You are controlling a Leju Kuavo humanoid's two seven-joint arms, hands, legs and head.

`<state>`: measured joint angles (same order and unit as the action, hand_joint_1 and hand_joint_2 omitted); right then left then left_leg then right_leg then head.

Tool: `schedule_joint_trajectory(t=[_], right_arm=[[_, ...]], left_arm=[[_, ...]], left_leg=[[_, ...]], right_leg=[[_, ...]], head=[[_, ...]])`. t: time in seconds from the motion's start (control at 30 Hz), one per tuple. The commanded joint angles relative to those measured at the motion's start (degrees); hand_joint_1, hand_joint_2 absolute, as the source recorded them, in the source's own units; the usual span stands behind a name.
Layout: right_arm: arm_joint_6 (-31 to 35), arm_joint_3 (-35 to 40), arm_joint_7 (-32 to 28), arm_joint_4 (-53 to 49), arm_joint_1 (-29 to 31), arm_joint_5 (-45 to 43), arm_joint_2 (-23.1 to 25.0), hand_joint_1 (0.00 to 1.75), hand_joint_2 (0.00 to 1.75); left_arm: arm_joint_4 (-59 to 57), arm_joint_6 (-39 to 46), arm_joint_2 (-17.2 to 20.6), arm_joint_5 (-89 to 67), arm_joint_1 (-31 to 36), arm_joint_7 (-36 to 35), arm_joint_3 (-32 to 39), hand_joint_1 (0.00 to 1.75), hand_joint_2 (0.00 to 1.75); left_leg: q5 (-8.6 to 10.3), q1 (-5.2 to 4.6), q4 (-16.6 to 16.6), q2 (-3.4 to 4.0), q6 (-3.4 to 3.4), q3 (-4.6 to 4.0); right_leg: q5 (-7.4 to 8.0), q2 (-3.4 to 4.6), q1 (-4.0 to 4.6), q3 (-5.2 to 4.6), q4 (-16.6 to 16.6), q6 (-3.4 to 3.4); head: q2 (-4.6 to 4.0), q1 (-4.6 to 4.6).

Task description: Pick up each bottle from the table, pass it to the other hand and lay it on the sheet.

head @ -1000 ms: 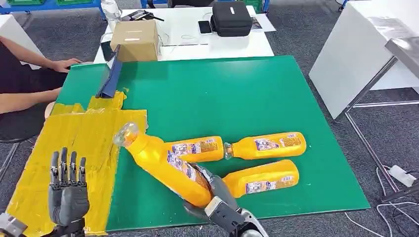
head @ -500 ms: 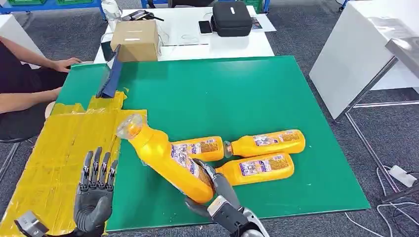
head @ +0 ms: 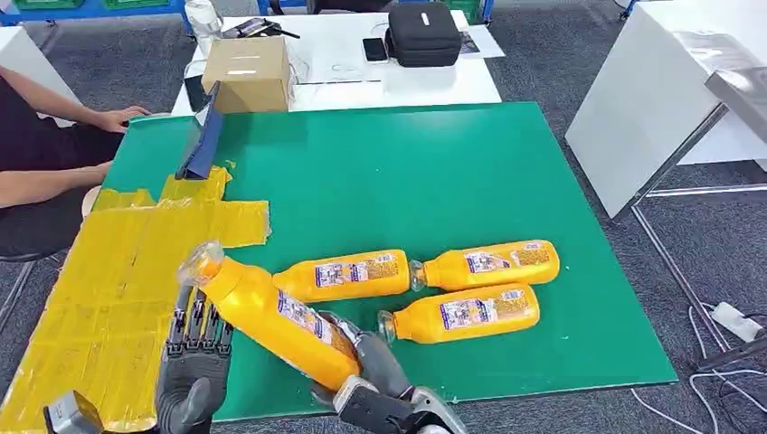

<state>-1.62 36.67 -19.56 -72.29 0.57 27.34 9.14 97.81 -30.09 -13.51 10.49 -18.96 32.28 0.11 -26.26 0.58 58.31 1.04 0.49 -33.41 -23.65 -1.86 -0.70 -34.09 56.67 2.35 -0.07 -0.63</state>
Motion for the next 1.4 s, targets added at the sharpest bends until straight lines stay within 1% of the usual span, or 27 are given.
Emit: schedule_joint_trajectory(t=[0.03, 0.2, 0.27, 0.3, 0.33, 0.37, 0.4, 0.43, 0.47, 0.53, 0.63, 0.77, 0.87, 0.93, 0.97, 1.07, 1.1, 1.13, 1.2, 1.23, 1.27, 1.3, 1.4], right_arm=[[-0.9, 9.4, 0.3, 8.9, 4.5, 0.9, 0.2, 1.75, 1.75], [-1.3, 12.3, 0.3, 10.9, 6.0, 1.3, 0.4, 1.75, 1.75], [-1.2, 12.5, 0.3, 11.1, 6.1, 1.3, 0.5, 1.75, 1.75], [-1.2, 12.7, 0.3, 11.3, 6.2, 1.4, 0.6, 1.75, 1.75], [-1.1, 12.8, 0.3, 11.3, 6.3, 1.4, 0.6, 1.75, 1.75], [-1.1, 12.9, 0.3, 11.4, 6.4, 1.4, 0.7, 1.75, 1.75], [-1.2, 13.0, 0.3, 11.5, 6.5, 1.4, 0.7, 1.75, 1.75], [-1.1, 12.9, 0.4, 11.6, 6.6, 1.4, 0.8, 1.75, 1.75], [-1.1, 12.9, 0.4, 11.6, 6.6, 1.4, 0.8, 1.75, 1.75], [-0.9, 12.8, 0.5, 12.3, 6.8, 1.2, 0.9, 1.75, 1.75], [-0.4, 12.1, 0.6, 12.5, 6.4, 1.0, 0.8, 1.75, 1.75], [0.9, 10.7, 0.9, 11.8, 6.4, 1.0, 0.6, 1.75, 1.75], [2.5, 8.5, 1.6, 9.9, 5.7, 1.0, 0.2, 1.75, 1.75], [3.9, 6.4, 2.4, 7.4, 4.8, 1.0, -0.2, 1.75, 1.75], [4.9, 5.0, 2.8, 5.7, 4.8, 1.1, -1.0, 1.69, 1.75], [3.8, 3.9, 3.4, 4.5, 4.9, 1.0, -1.5, 1.69, 1.75], [4.6, 3.0, 3.7, 4.0, 4.9, 1.4, -1.6, 0.54, 1.75], [4.9, 1.9, 3.8, 2.8, 5.0, 1.5, -2.1, 0.0, 1.75], [5.2, -1.4, 4.9, -1.6, 5.6, 0.7, -4.2, 0.0, 1.75], [5.4, -2.9, 5.5, -3.5, 6.0, 0.9, -5.3, 0.0, 1.75], [4.7, -4.3, 6.0, -4.8, 6.3, 0.5, -6.0, 0.0, 1.75], [5.0, -6.0, 7.0, -6.2, 7.6, 1.4, -7.6, 0.0, 1.75], [2.7, -9.3, 8.6, -4.6, 12.0, 1.3, -9.9, 0.0, 1.75]], left_arm=[[-2.2, 2.0, 3.9, -1.6, 0.9, 0.0, -4.3, 0.0, 1.75], [-4.4, 6.0, 6.0, -7.8, 1.7, -1.3, -5.7, 0.0, 1.75], [-4.7, 6.4, 6.3, -8.3, 1.7, -1.0, -5.9, 0.0, 1.75], [-4.9, 8.3, 6.7, -11.2, 1.9, -0.9, -6.3, 0.0, 1.75], [-5.0, 9.4, 7.1, -13.2, 2.0, -1.0, -7.0, 0.0, 1.75], [-5.3, 9.6, 7.6, -14.4, 2.1, -0.9, -7.9, 0.0, 1.75], [-5.5, 10.0, 7.7, -14.8, 2.2, -0.8, -8.2, 0.19, 1.75], [-5.7, 10.1, 7.9, -15.0, 2.3, -0.7, -8.4, 0.19, 1.75], [-5.7, 10.1, 7.9, -15.0, 2.3, -0.7, -8.4, 1.75, 1.75], [-5.8, 10.9, 8.8, -15.1, 2.4, 0.7, -9.5, 1.75, 1.75], [-5.6, 10.9, 9.1, -14.6, 2.4, 1.0, -9.6, 1.75, 1.75], [-4.7, 10.7, 9.0, -14.1, 2.5, 2.2, -9.0, 1.75, 1.75], [-2.8, 11.8, 9.0, -15.3, 2.2, 2.7, -8.0, 1.75, 1.75], [-0.7, 14.3, 9.0, -18.2, 1.9, 2.8, -6.9, 1.75, 1.75], [0.5, 16.6, 9.2, -21.0, 2.0, 2.9, -6.1, 1.75, 1.75], [1.2, 16.0, 9.2, -20.9, 2.3, 2.3, -5.2, 1.75, 1.75], [1.5, 18.5, 9.0, -23.7, 2.5, 2.2, -4.6, 1.75, 1.75], [2.3, 22.6, 9.2, -28.3, 2.7, 2.5, -3.8, 1.75, 1.75], [4.0, 31.0, 9.9, -37.6, 3.7, 2.1, -1.0, 1.75, 1.75], [4.7, 38.7, 10.1, -46.8, 4.3, 1.3, 0.8, 1.75, 1.75], [5.0, 40.5, 10.6, -48.7, 4.6, 0.9, 1.3, 1.75, 1.75], [4.5, 49.4, 11.7, -62.0, 5.2, -2.4, 2.7, 1.75, 1.75], [1.2, 53.6, 14.6, -72.1, 6.2, -7.1, 2.5, 1.75, 1.75]], left_leg=[[0.02, 0.0, -0.1, -0.06, -0.02, 0.13], [0.03, -0.01, -0.1, -0.05, -0.02, 0.18], [0.04, -0.01, -0.2, -0.1, -0.03, 0.17], [0.03, -0.03, -0.1, -0.08, -0.02, 0.11], [0.02, -0.01, -0.2, -0.09, -0.04, 0.22], [0.03, 0.0, -0.1, -0.1, -0.03, 0.14], [0.04, 0.0, -0.2, -0.12, -0.05, 0.24], [0.04, -0.01, -0.1, -0.13, -0.04, 0.16], [0.03, -0.02, -0.1, -0.11, -0.03, 0.13], [0.02, -0.01, -0.1, -0.09, -0.03, 0.13], [0.01, 0.0, -0.2, -0.12, -0.03, 0.21], [0.01, 0.0, -0.1, -0.09, -0.02, 0.09], [0.01, 0.01, -0.1, -0.15, -0.03, 0.13], [0.02, 0.0, -0.1, -0.16, -0.03, 0.13], [0.01, 0.0, 0.0, -0.12, -0.02, 0.05], [0.02, 0.01, 0.0, -0.16, -0.02, -0.02], [0.03, 0.0, -0.1, -0.19, -0.02, 0.06], [0.01, 0.0, 0.0, -0.1, -0.02, 0.06], [0.03, 0.01, 0.0, -0.11, -0.01, 0.05], [0.05, 0.0, 0.0, -0.14, -0.01, -0.06], [0.06, 0.0, 0.0, -0.21, -0.01, -0.03], [0.08, -0.02, 0.0, -0.18, 0.0, -0.1], [0.11, -0.01, 0.0, -0.14, -0.01, 0.0]], right_leg=[[0.0, 0.09, -0.01, 0.13, -0.1, -0.07], [0.01, 0.12, -0.03, 0.16, -0.1, -0.1], [0.0, 0.07, -0.03, 0.17, -0.1, -0.1], [-0.01, 0.03, -0.05, 0.1, -0.1, -0.06], [-0.02, 0.1, -0.03, 0.2, -0.1, -0.12], [-0.01, 0.05, -0.03, 0.13, -0.1, -0.09], [-0.01, 0.11, -0.02, 0.22, -0.1, -0.14], [-0.01, 0.05, -0.03, 0.14, -0.1, -0.11], [-0.02, 0.03, -0.03, 0.11, -0.1, -0.08], [-0.01, 0.05, -0.02, 0.1, -0.1, -0.07], [-0.02, 0.1, -0.01, 0.19, -0.1, -0.11], [-0.01, 0.05, -0.02, 0.09, -0.1, -0.07], [-0.03, 0.07, -0.01, 0.13, -0.1, -0.11], [-0.03, 0.05, -0.03, 0.13, -0.1, -0.11], [-0.03, 0.04, -0.01, 0.05, 0.0, -0.08], [-0.02, -0.02, -0.01, -0.01, 0.0, -0.07], [-0.03, 0.02, -0.02, 0.06, 0.0, -0.1], [-0.01, 0.07, -0.02, 0.05, 0.0, -0.08], [0.01, 0.08, 0.0, 0.05, 0.0, -0.1], [0.01, 0.0, -0.01, -0.04, 0.0, -0.06], [0.01, -0.01, -0.02, 0.0, 0.0, -0.09], [0.03, -0.04, -0.03, -0.07, 0.0, -0.06], [0.08, 0.1, -0.03, 0.0, 0.0, -0.11]], head=[[0.0, 0.0], [0.0, 0.02], [0.0, 0.02], [0.0, 0.0], [0.0, 0.04], [0.0, 0.02], [0.0, 0.02], [0.0, 0.02], [0.0, 0.02], [0.0, 0.02], [0.0, 0.02], [0.0, 0.02], [0.0, 0.02], [0.0, 0.02], [0.0, 0.02], [0.0, 0.02], [0.0, 0.02], [0.0, 0.02], [0.0, 0.02], [0.0, 0.0], [0.0, 0.02], [0.0, 0.02], [0.0, 0.0]])
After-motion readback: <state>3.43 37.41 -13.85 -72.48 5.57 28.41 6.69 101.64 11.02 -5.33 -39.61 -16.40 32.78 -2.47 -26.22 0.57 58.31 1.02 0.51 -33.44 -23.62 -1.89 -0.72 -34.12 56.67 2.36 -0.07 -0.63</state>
